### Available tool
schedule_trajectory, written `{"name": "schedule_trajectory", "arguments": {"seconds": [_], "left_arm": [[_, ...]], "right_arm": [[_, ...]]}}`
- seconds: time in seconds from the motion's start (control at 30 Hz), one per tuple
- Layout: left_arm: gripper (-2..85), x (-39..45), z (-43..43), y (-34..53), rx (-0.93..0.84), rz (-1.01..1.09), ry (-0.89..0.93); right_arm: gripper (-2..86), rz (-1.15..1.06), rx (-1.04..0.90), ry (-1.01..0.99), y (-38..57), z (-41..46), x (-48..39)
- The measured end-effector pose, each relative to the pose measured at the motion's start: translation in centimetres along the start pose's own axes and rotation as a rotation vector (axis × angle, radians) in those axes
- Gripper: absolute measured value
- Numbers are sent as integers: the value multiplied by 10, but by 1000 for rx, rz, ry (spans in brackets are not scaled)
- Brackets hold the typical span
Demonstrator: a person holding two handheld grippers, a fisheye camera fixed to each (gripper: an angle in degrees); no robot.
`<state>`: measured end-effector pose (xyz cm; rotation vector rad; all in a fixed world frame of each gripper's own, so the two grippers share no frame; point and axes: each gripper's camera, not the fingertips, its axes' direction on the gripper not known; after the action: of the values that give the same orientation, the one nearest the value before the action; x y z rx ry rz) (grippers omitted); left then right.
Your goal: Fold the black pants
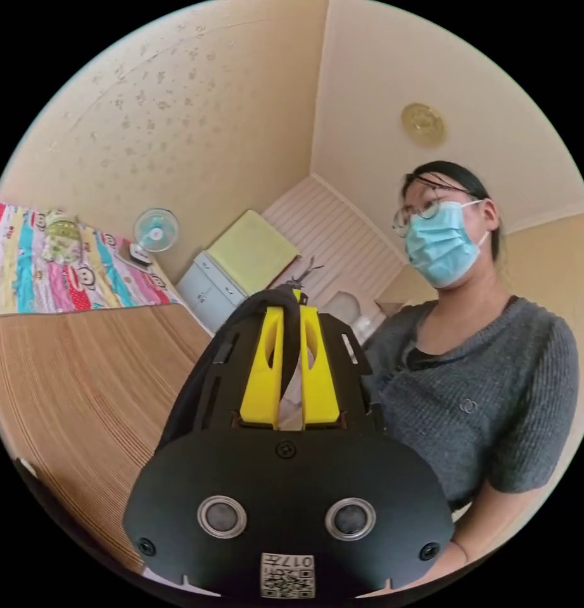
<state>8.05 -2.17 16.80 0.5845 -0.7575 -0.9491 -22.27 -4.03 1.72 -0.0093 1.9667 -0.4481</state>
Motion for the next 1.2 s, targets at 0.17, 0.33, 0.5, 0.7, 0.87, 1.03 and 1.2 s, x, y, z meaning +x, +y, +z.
{"name": "schedule_trajectory", "arguments": {"seconds": [0.17, 0.33, 0.5, 0.7, 0.87, 1.03, 1.2], "left_arm": [[48, -104, 26, -21, -15, -178, -404], [49, -300, 49, -22, -88, -397, -506], [50, -384, 73, 28, -233, -527, -564], [59, -402, 109, 194, -360, -839, -483], [50, -396, 92, 296, -344, -1149, -489], [179, -422, 63, 248, -160, -1061, -426], [244, -492, 87, 182, -215, -1002, -401]], "right_arm": [[14, 309, -133, 360, -3, 21, 162], [19, 600, -134, 477, 39, 36, 357], [26, 667, -249, 628, 106, 65, 427], [48, 890, -264, 595, 299, 53, 433], [118, 1278, -355, 538, 469, 26, 432], [148, 1246, -187, 535, 456, -9, 453], [180, 1119, -140, 515, 402, -1, 535]]}}
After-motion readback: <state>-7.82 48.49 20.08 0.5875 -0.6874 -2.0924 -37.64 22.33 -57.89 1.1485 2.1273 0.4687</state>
